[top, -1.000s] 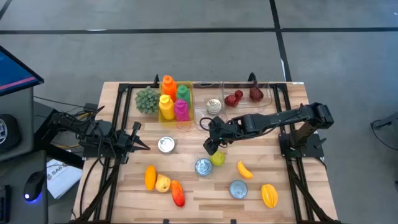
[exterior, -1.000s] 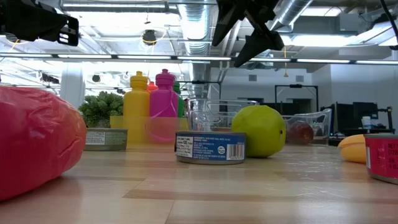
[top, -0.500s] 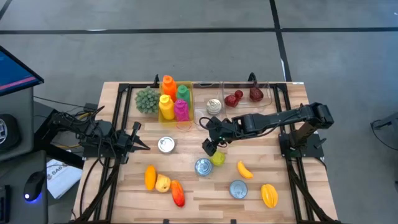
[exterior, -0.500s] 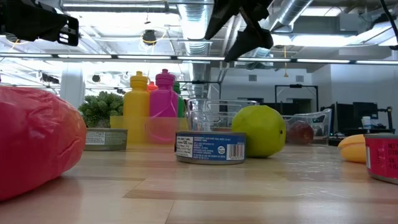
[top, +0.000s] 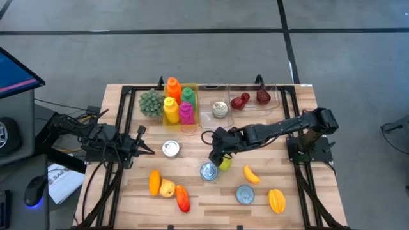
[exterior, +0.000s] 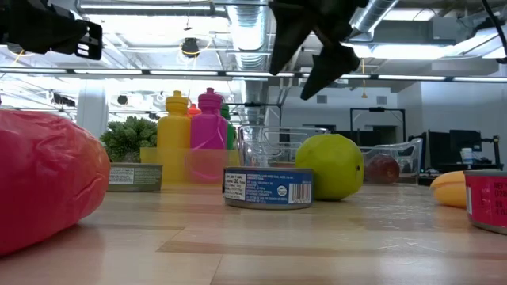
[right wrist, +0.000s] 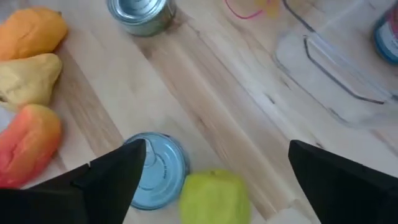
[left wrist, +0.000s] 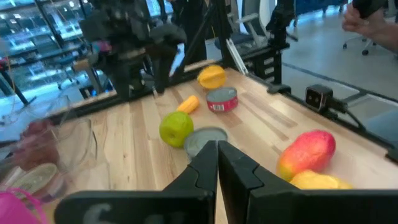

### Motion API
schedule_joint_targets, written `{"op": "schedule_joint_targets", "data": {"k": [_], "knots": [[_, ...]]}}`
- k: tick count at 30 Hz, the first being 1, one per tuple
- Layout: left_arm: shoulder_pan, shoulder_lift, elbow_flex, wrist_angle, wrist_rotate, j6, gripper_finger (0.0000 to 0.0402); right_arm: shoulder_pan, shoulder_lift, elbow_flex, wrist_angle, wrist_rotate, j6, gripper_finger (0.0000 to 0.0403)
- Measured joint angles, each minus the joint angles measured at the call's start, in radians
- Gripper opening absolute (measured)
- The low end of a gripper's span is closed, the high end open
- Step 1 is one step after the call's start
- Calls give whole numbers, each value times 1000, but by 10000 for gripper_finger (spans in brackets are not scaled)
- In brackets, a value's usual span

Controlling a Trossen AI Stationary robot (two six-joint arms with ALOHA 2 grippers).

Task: Pick & Place Food Item
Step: Put the green apple into the right transparent bin

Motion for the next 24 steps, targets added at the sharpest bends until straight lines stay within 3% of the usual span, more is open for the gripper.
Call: {"op": "schedule_joint_targets", "data": {"k": [12,24], "knots": [[0,43,-1,3,0,0,2,-1,0,0,-84,-4,47,397],[0,64,-1,4,0,0,2,-2,0,0,-24,-10,46,392]]}}
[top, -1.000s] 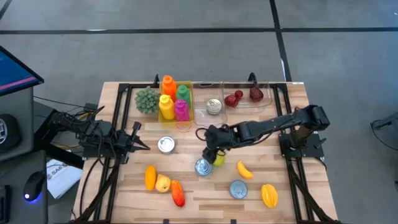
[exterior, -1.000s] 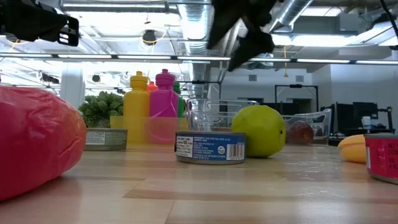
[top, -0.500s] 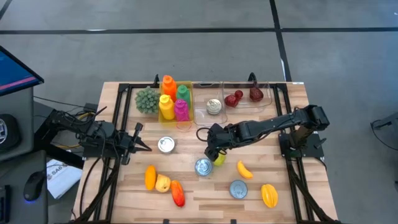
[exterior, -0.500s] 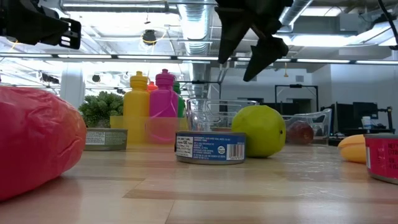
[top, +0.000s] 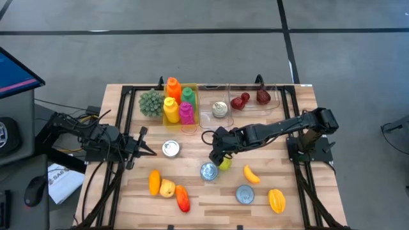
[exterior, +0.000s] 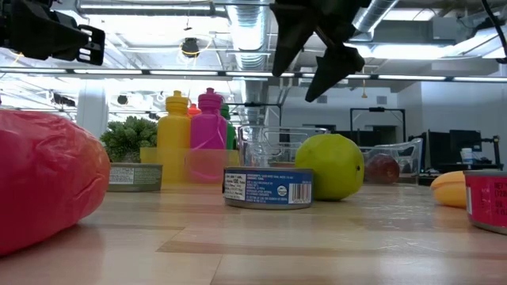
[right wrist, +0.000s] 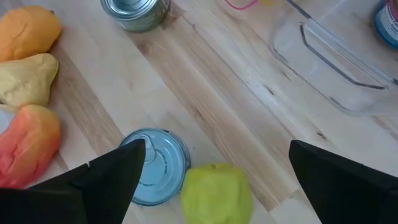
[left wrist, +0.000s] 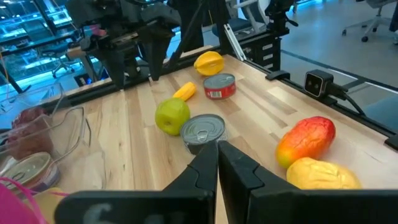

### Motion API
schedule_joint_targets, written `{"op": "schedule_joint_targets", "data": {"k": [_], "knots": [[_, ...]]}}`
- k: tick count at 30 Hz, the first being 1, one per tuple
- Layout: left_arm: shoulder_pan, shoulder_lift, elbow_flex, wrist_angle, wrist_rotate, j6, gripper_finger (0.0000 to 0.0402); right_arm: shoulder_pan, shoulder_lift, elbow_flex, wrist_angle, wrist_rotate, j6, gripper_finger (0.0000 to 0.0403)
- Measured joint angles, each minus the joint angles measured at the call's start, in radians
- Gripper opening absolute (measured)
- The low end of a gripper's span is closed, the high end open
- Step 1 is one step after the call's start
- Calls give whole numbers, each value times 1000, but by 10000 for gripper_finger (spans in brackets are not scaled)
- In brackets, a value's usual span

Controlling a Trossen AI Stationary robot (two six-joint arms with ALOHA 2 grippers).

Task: Pick & Place Food Item
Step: Put the green apple into the right transparent bin

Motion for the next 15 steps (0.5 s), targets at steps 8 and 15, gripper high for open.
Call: {"op": "schedule_joint_targets", "data": {"k": [8,15], "knots": [[0,0,0,5,0,0,2,0,0,0,22,-3,-32,393],[0,0,0,6,0,0,2,2,-1,0,57,-32,-36,393]]}}
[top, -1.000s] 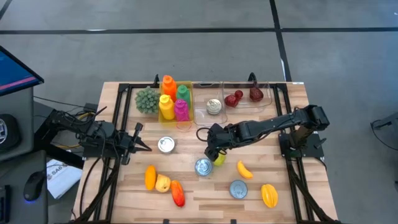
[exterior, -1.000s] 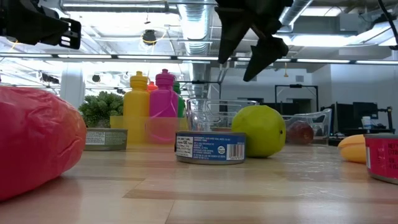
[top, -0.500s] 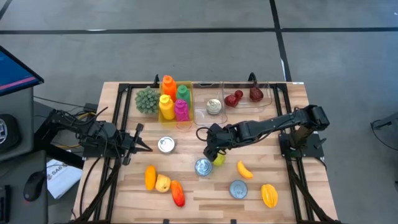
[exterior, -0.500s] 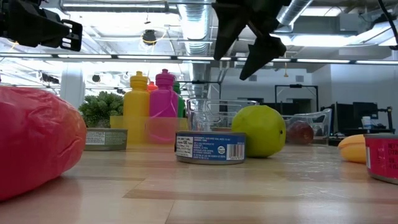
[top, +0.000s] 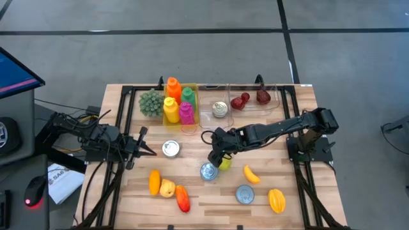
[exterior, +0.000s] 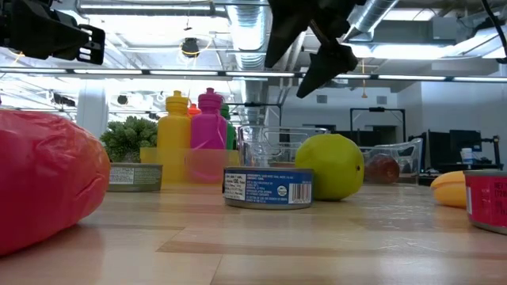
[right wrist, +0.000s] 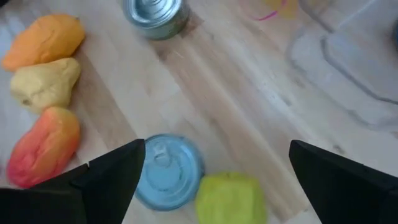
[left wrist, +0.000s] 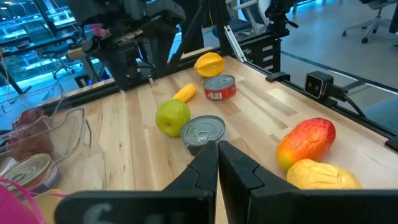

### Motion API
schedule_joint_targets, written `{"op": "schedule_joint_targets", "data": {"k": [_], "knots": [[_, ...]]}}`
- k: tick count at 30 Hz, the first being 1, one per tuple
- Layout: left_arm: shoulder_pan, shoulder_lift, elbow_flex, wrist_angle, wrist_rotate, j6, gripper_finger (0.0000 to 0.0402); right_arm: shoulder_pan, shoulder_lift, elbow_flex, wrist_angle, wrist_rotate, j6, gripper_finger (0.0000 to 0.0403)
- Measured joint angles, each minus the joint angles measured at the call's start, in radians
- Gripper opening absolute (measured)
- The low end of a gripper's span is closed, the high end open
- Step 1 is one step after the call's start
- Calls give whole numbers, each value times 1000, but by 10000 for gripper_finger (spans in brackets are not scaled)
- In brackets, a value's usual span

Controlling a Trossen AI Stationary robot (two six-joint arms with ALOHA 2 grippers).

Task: Pick & Place Food Item
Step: Put the green apple into the right transparent bin

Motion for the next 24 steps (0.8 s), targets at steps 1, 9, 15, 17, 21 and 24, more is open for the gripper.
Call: {"op": "schedule_joint_targets", "data": {"k": [1,9,15,17,21,24], "knots": [[0,0,0,0,0,0,2,0,0,0,-5,-21,0,393],[0,0,0,5,0,0,2,33,31,1,-34,-62,0,392],[0,0,0,20,0,0,2,45,78,2,-43,-54,0,392],[0,5,0,28,0,0,2,40,100,1,-71,-53,0,392],[0,16,1,44,0,0,2,28,150,0,-85,-54,0,392],[0,27,1,48,0,0,2,23,180,0,-99,-61,0,392]]}}
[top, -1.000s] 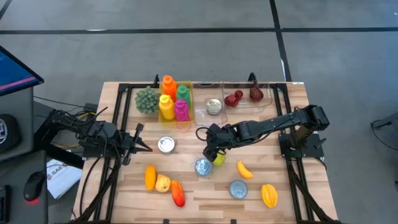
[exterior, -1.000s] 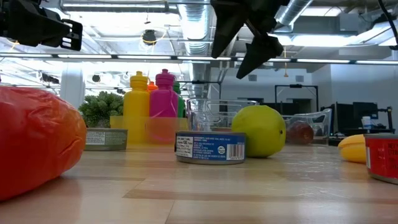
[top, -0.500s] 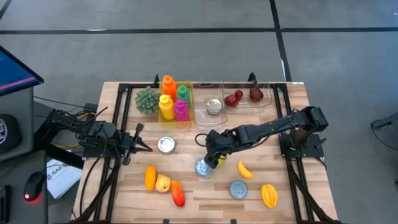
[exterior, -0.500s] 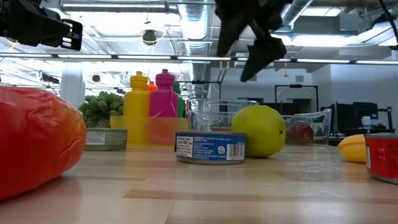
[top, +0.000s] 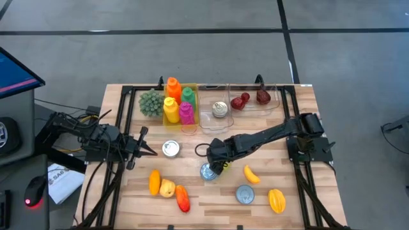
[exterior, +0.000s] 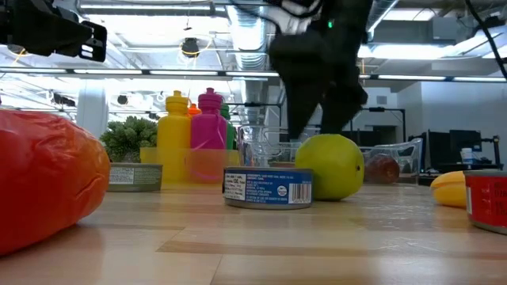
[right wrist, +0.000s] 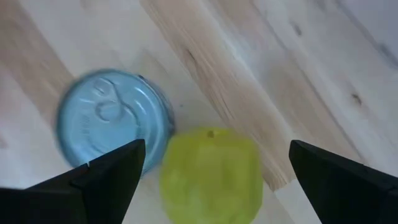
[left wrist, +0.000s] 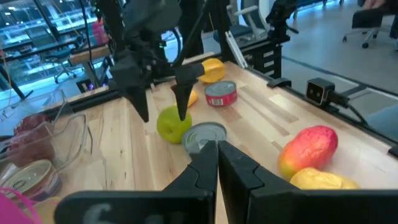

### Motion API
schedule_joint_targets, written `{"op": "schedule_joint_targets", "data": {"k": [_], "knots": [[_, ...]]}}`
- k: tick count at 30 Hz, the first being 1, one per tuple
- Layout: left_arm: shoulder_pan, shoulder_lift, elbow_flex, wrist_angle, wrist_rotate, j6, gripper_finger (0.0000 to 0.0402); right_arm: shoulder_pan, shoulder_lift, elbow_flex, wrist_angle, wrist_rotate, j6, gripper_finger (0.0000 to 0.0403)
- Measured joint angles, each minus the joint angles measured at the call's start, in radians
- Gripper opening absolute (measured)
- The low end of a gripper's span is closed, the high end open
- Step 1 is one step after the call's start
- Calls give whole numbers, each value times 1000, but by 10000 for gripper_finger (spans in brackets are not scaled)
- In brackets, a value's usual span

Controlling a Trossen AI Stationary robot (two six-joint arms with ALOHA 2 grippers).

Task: Pick & Place Food Item
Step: Put the green apple into the right transparent bin

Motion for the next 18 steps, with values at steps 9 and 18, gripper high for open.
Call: {"op": "schedule_joint_targets", "data": {"k": [9,18], "knots": [[0,7,0,-3,0,0,2,5,38,0,-63,-104,-8,392],[0,7,0,-4,0,0,2,9,38,0,-58,-149,-34,353]]}}
